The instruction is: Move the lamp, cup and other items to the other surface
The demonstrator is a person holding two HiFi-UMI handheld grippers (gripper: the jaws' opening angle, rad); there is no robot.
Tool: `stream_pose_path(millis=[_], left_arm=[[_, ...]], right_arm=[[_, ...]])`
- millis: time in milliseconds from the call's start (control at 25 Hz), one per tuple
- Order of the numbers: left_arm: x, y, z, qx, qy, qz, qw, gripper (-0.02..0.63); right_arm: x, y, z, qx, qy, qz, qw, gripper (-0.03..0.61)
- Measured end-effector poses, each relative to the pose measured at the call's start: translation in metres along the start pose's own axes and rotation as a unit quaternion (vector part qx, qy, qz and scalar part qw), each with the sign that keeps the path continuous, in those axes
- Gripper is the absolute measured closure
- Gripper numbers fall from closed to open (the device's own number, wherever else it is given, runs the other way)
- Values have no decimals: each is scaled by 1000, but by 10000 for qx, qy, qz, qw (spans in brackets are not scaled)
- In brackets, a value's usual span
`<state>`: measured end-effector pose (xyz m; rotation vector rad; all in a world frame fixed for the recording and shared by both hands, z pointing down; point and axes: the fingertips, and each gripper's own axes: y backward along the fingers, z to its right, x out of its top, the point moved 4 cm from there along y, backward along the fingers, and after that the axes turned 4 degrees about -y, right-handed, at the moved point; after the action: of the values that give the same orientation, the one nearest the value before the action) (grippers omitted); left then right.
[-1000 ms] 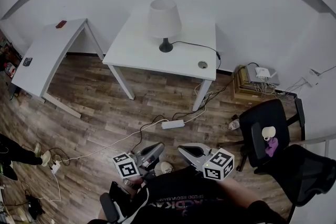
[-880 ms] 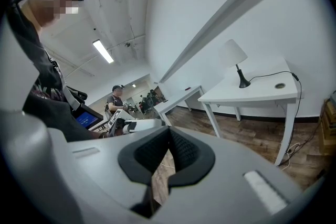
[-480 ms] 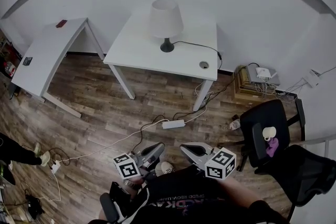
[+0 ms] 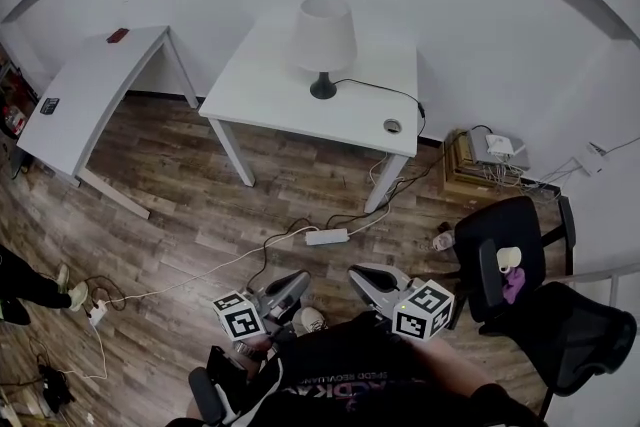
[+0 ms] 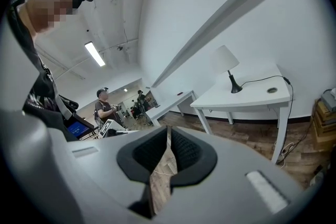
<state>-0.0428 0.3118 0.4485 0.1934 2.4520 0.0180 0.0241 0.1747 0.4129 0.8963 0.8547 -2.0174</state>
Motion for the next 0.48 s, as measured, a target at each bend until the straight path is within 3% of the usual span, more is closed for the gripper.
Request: stream_pose_path(millis=[160, 480], left_arm=[[0, 3, -6, 88, -180, -1, 9998, 615], [9, 6, -10, 138, 23, 402, 9991, 615]], right_arm=[[7, 3, 4, -188, 138, 8, 9997, 531], [28, 1, 28, -427, 85, -86, 9990, 505]])
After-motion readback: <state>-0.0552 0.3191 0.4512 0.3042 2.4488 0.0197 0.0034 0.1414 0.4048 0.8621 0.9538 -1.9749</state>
